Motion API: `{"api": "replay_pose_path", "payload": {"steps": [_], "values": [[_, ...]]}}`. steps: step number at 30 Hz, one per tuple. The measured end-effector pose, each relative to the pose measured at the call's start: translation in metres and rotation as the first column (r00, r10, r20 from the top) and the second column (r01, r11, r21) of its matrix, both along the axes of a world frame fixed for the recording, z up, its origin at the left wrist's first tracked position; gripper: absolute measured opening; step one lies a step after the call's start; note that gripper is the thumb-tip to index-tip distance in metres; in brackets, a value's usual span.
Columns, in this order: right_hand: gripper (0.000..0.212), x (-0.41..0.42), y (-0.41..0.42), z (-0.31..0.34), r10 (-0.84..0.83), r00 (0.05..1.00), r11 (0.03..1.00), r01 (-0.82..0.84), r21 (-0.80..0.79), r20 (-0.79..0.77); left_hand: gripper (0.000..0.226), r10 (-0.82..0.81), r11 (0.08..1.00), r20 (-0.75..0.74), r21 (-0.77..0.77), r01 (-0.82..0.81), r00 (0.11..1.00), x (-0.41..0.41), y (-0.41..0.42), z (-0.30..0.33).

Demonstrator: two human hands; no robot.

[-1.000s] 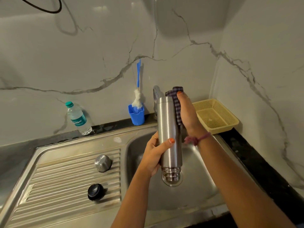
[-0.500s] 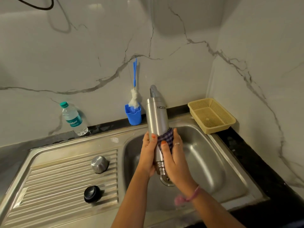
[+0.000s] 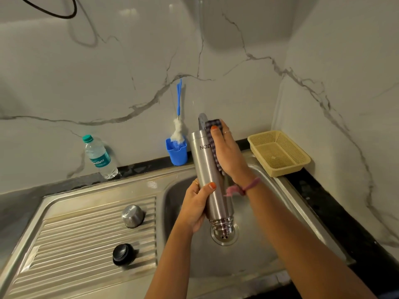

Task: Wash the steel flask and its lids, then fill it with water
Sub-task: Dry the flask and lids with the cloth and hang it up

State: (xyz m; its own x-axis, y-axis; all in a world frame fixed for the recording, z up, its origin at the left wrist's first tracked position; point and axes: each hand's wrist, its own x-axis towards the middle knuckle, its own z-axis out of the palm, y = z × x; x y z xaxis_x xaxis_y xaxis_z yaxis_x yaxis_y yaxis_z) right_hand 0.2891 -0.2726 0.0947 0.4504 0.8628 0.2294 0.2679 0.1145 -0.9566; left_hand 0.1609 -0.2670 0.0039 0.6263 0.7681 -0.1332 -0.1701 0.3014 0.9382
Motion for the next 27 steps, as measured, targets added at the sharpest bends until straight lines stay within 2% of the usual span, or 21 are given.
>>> {"api": "replay_pose_path", "payload": {"steps": [2, 5, 7, 8, 11, 12, 15, 18, 20, 22, 24, 27], "values": [[0.033, -0.013, -0.012, -0.022, 0.037, 0.997, 0.999, -0.035, -0.027, 0.066, 0.06, 0.082, 0.996, 0.028, -0.043, -0.081, 0.996, 0.002, 0.002, 0.001], [0.052, -0.026, -0.035, -0.054, 0.042, 0.955, 0.993, -0.007, -0.12, 0.293, 0.069, 0.213, 0.965, 0.053, -0.167, -0.202, 0.976, 0.004, 0.007, 0.0], [0.059, -0.034, -0.052, -0.07, 0.046, 0.95, 0.983, 0.012, -0.184, 0.308, 0.057, 0.271, 0.941, 0.059, -0.226, -0.252, 0.961, 0.004, 0.006, -0.004], [0.06, -0.037, -0.061, -0.077, 0.042, 0.95, 0.982, 0.017, -0.188, 0.309, 0.059, 0.286, 0.929, 0.049, -0.26, -0.264, 0.957, 0.005, 0.005, -0.006], [0.068, -0.044, -0.078, -0.095, 0.006, 0.92, 0.987, 0.056, -0.148, 0.391, 0.087, 0.301, 0.894, 0.039, -0.359, -0.268, 0.953, 0.008, -0.005, -0.012], [0.072, -0.047, -0.083, -0.099, -0.011, 0.903, 0.985, 0.084, -0.151, 0.43, 0.088, 0.304, 0.892, 0.056, -0.366, -0.263, 0.951, 0.009, -0.008, -0.013], [0.083, -0.054, -0.094, -0.105, -0.067, 0.869, 0.975, 0.161, -0.152, 0.491, 0.074, 0.317, 0.901, 0.107, -0.344, -0.264, 0.942, 0.012, -0.013, -0.014], [0.085, -0.054, -0.09, -0.099, -0.077, 0.912, 0.969, 0.163, -0.184, 0.402, 0.073, 0.291, 0.914, 0.126, -0.329, -0.237, 0.948, 0.014, -0.015, -0.015], [0.068, -0.045, -0.075, -0.089, -0.048, 0.976, 0.973, 0.094, -0.209, 0.214, 0.057, 0.229, 0.927, 0.143, -0.335, -0.17, 0.963, 0.013, -0.018, -0.013], [0.055, -0.033, -0.059, -0.072, 0.004, 1.0, 0.977, -0.003, -0.212, 0.003, 0.039, 0.162, 0.936, 0.154, -0.337, -0.102, 0.975, 0.011, -0.021, -0.009], [0.039, -0.017, -0.044, -0.054, 0.055, 0.988, 0.975, -0.085, -0.204, -0.147, 0.041, 0.133, 0.961, 0.095, -0.256, -0.105, 0.987, 0.01, -0.019, -0.007], [0.04, 0.0, -0.027, -0.036, 0.108, 0.973, 0.97, -0.149, -0.195, -0.206, 0.038, 0.096, 0.992, -0.066, -0.075, -0.101, 0.993, 0.006, -0.014, -0.002]]}}
